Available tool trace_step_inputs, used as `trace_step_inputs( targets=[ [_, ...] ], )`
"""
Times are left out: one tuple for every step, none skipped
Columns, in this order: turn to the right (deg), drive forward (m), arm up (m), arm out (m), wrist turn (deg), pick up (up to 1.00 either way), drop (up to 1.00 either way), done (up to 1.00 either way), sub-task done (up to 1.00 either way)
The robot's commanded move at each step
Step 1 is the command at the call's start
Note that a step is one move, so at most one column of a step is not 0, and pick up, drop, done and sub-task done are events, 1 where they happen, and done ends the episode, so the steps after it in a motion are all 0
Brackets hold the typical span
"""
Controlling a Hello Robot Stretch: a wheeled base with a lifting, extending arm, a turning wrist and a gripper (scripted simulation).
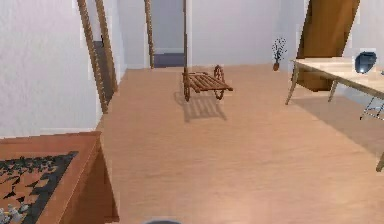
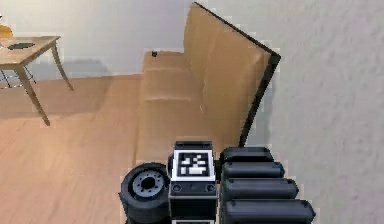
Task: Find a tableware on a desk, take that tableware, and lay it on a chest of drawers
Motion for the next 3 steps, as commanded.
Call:
trace_step_inputs(
  targets=[
    [0.0,1.0,0.0,0.0,0.0,0.0,0.0,0.0,0.0],
    [0.0,0.65,0.0,0.0,0.0,0.0,0.0,0.0,0.0],
    [-42.0,0.0,0.0,0.0,0.0,0.0,0.0,0.0,0.0]
  ],
)
